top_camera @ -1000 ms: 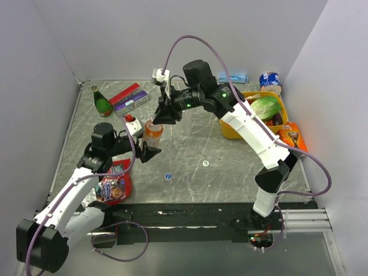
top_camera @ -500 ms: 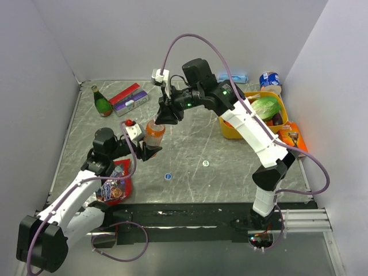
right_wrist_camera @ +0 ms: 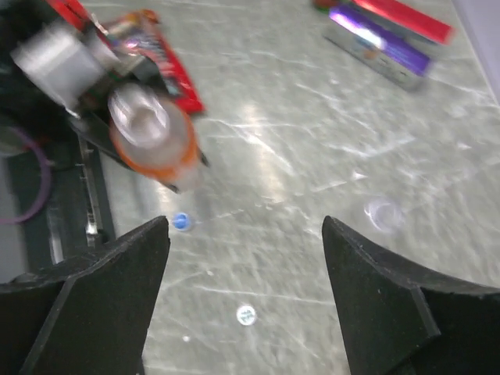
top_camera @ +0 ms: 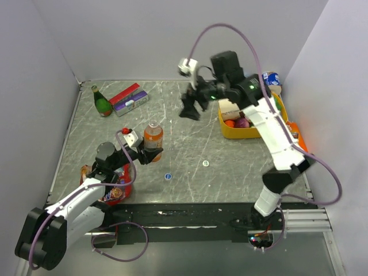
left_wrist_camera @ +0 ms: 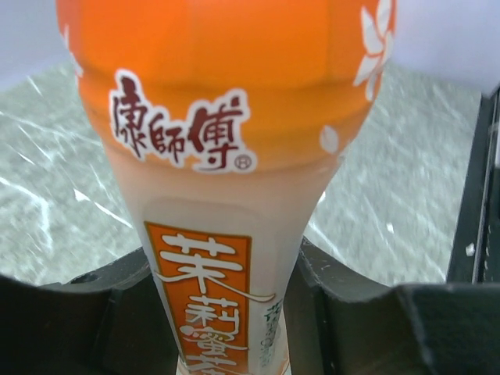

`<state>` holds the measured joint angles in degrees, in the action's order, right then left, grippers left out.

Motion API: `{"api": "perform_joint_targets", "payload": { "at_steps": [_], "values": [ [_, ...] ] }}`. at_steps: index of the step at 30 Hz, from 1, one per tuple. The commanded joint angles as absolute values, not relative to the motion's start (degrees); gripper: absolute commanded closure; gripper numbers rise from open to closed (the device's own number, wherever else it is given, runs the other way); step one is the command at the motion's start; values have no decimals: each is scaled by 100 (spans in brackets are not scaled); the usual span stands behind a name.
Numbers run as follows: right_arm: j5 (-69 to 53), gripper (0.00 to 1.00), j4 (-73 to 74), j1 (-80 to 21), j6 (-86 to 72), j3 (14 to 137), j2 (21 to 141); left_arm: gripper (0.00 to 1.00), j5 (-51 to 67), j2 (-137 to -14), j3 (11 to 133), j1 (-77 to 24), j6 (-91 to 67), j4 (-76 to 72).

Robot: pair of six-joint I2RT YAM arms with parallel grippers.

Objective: Screw on the bottle caps

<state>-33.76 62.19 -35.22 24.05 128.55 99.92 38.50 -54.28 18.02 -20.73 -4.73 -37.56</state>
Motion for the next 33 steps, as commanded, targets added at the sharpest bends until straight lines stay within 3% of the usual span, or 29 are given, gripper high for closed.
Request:
{"api": "perform_joint_targets", "payload": {
  "at_steps": [1, 3, 8, 13, 25, 33],
  "values": [
    [-3121, 18, 6557, -2954, 3948, 11018, 8968, 89, 3709, -5353, 1925, -2109, -879, -4440],
    [-2936, 20, 6269, -2778, 4655, 9611, 8668, 99, 3683, -5283, 1960, -2109, -879, -4281],
    [-2523, 28, 5494, -2742, 6801, 7448, 8051, 99, 3156, -4686, 1785, -2162, -634, -3666],
    [-2514, 42, 5292, -2882, 8443, 7023, 8585, 99, 2506, -4141, 1521, -2224, -264, -3059],
    [-2531, 45, 4553, -3182, 10106, 6249, 9509, 99, 1986, -4131, 1837, -2206, -62, -2162],
    [-2558, 46, 4289, -3226, 10160, 6003, 9571, 99, 2074, -4263, 1995, -2180, -62, -2057]
  ]
}}
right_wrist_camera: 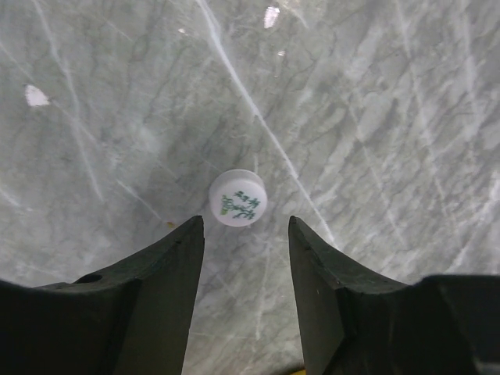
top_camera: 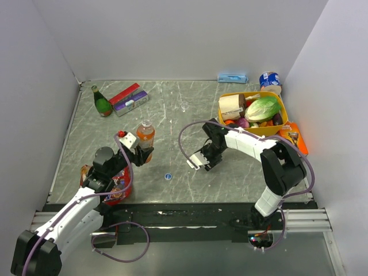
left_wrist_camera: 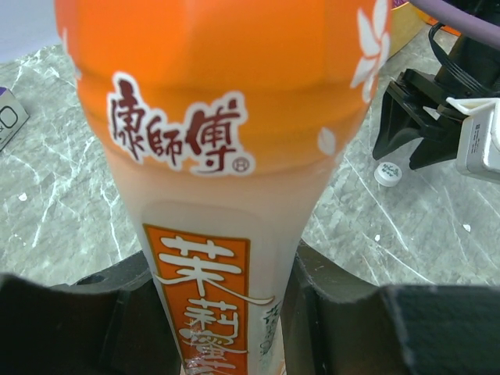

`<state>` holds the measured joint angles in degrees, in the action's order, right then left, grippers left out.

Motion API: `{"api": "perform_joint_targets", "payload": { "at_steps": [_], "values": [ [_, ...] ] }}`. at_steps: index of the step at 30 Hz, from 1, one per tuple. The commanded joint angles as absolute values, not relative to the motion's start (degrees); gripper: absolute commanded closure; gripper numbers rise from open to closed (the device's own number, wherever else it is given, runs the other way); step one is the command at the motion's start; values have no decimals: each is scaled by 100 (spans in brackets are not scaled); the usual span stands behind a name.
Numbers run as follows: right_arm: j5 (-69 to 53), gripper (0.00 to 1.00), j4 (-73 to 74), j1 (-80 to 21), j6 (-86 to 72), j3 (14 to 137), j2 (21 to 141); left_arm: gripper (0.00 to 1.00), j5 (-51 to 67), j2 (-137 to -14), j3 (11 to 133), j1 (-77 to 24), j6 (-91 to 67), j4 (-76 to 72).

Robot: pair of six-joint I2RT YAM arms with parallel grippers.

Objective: Screw on the bottle caps

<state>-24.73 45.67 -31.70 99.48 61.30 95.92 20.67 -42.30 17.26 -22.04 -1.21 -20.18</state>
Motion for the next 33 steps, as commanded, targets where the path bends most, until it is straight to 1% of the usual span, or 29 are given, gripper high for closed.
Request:
{"api": "perform_joint_targets", "payload": {
  "at_steps": [1, 13, 20, 25, 28, 30, 31, 33],
  "values": [
    [-2549, 46, 4246, -3243, 10091, 5994, 9597, 99, 2083, -4280, 1995, -2180, -62, -2065],
    [-2452, 50, 4219, -3269, 9932, 5854, 9703, 99, 2101, -4280, 1969, -2171, -62, -2057],
    [-2443, 54, 4192, -3313, 9712, 5959, 9852, 99, 2127, -4272, 1916, -2162, -62, -2074],
    [-2443, 54, 4175, -3348, 9554, 5994, 9923, 99, 2171, -4307, 1907, -2162, -62, -2109],
    [-2443, 58, 4184, -3349, 9484, 6029, 9914, 99, 2180, -4342, 1890, -2162, -70, -2144],
    [-2417, 64, 4184, -3340, 9344, 6064, 9836, 99, 2223, -4351, 1872, -2153, -62, -2180],
    [-2408, 69, 4210, -3322, 9282, 6134, 9774, 99, 2285, -4351, 1837, -2162, -62, -2206],
    [-2504, 72, 4341, -3287, 8932, 6257, 9442, 99, 2715, -4333, 1758, -2206, 271, -2285]
  ]
}}
